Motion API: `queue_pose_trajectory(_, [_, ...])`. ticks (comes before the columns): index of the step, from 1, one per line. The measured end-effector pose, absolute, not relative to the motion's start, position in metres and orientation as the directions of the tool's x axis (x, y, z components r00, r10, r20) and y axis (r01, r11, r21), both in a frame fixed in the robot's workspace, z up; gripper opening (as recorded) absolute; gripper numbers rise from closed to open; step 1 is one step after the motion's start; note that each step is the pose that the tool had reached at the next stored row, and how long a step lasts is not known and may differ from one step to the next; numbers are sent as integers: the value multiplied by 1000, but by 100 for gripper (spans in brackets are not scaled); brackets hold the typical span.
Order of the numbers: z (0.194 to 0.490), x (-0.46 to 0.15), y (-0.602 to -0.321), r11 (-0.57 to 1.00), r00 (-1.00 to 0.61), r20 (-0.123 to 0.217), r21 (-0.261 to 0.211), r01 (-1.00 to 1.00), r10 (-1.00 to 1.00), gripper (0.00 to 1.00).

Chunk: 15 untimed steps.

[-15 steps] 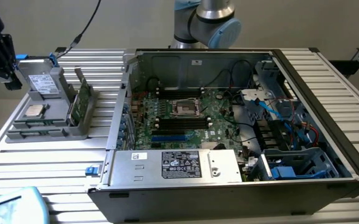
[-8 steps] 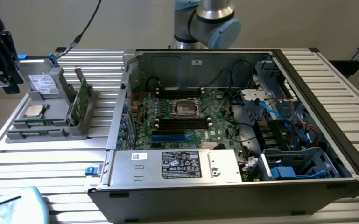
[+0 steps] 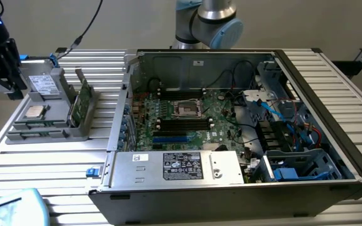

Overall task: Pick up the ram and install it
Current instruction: 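Pick up the ram and move it above insertion slot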

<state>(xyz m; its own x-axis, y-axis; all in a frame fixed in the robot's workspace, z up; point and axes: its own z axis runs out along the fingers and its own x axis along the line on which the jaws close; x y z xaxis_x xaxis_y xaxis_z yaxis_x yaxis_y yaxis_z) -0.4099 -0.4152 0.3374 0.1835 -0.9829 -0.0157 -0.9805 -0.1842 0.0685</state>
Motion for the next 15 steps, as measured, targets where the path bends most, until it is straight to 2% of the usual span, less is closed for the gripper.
queue_pose_trajectory(15, [310,-410,-415,-183,182,-16,69,-981,-983,37])
